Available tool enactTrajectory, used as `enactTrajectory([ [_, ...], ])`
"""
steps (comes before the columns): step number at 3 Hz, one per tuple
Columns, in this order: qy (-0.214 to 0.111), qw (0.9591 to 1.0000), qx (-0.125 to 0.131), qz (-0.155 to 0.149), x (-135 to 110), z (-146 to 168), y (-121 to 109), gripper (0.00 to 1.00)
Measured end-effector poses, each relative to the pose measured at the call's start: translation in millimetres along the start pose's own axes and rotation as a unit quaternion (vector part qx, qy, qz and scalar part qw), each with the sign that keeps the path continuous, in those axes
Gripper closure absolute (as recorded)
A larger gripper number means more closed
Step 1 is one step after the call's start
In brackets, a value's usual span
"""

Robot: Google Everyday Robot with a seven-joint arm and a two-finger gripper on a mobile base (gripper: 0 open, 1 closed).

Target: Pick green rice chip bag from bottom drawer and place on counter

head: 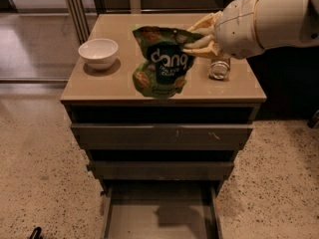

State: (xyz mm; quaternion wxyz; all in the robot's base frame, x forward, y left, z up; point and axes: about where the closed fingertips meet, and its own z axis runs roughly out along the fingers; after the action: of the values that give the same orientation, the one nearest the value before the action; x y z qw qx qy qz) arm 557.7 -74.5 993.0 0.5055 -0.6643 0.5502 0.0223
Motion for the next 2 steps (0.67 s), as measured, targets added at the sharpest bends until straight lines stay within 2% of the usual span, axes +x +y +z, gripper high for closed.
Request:
enactTrajectory([
  [1,0.007,0.9999,0.007,0.004,7.2,12.8,-17.5,1.0],
  [2,0.016,0.9988,0.023,0.04,46.3,40.9,-39.6,1.0],
])
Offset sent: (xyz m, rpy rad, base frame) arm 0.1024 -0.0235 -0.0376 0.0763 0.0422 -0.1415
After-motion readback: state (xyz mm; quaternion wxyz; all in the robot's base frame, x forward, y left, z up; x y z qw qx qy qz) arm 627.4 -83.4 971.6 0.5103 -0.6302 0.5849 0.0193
